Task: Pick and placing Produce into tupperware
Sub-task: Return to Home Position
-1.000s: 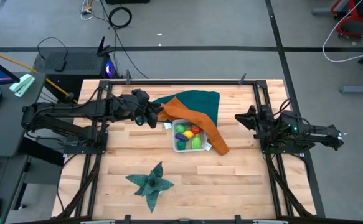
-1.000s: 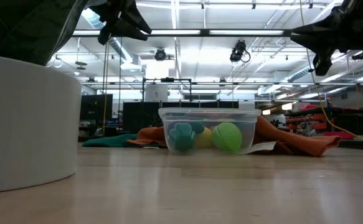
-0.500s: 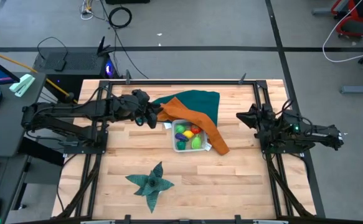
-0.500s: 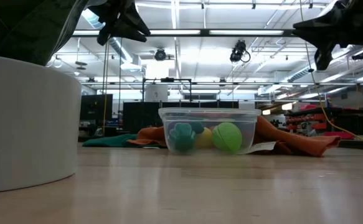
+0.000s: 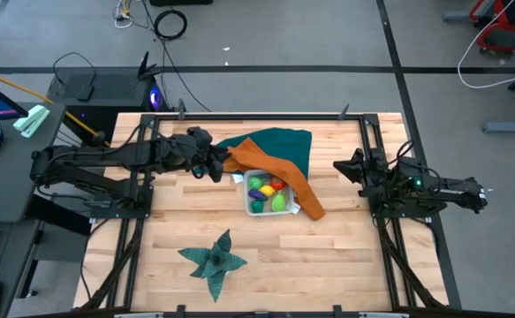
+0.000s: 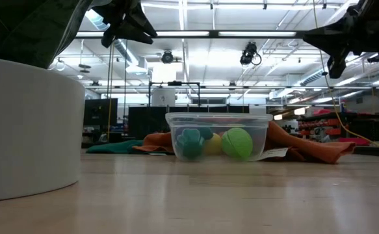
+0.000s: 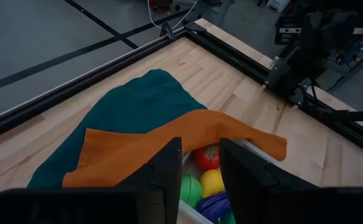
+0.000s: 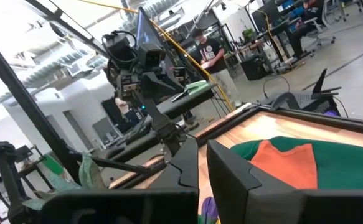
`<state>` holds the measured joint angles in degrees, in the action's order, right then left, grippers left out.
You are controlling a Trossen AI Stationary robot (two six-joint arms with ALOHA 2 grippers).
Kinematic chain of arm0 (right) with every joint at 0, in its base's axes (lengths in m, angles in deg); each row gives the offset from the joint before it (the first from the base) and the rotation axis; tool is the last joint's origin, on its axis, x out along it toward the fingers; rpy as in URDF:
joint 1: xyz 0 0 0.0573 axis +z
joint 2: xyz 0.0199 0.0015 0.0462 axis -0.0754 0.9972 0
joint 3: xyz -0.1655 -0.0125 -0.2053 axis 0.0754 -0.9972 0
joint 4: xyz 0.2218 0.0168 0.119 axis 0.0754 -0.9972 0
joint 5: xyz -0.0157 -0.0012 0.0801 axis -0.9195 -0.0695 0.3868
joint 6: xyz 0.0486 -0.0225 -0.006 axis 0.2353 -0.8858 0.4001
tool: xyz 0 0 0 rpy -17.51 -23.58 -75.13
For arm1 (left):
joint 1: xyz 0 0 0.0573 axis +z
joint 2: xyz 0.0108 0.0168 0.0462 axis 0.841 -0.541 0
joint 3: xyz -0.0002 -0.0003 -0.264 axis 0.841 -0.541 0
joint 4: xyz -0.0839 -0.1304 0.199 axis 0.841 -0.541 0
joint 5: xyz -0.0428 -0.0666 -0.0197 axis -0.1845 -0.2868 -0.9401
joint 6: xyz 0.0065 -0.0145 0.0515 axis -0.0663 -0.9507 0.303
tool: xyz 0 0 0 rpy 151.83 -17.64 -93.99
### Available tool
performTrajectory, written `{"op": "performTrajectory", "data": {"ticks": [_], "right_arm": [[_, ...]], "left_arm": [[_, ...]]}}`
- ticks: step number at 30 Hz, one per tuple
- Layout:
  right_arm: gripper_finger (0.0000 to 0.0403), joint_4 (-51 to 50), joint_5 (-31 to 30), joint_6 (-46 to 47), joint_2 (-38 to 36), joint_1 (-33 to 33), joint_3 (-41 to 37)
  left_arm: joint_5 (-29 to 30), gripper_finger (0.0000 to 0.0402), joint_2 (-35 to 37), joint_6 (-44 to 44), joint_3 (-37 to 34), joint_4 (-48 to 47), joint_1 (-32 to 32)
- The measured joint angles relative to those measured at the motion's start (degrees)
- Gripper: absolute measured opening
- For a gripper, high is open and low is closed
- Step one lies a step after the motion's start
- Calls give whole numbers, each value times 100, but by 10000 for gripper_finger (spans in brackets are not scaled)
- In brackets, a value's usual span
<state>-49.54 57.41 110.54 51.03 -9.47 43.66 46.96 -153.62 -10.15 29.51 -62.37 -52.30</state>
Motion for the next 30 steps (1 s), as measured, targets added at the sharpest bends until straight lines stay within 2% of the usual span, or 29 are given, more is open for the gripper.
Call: {"op": "performTrajectory", "data": {"ticks": [6, 11, 15, 23, 26, 30], "right_arm": [[1, 32, -9, 127, 0, 0, -208], [1, 686, -2, 373, 4, 2, -620], [1, 467, 51, 254, 7, 2, -601], [0, -250, 746, 320, -2, 2, -588], [0, -281, 900, 59, 5, 2, -588], [0, -285, 898, -785, 20, 2, -588]], "left_arm": [[0, 111, 0, -2, 0, 0, 0], [0, 112, 0, -42, 0, 2, 1], [0, 111, 0, -42, 0, 0, 0], [-4, 111, 0, -4, 0, -9, 2], [-50, 109, 0, 0, 0, -8, 1], [-173, 105, 0, -2, 0, -9, 0]]}}
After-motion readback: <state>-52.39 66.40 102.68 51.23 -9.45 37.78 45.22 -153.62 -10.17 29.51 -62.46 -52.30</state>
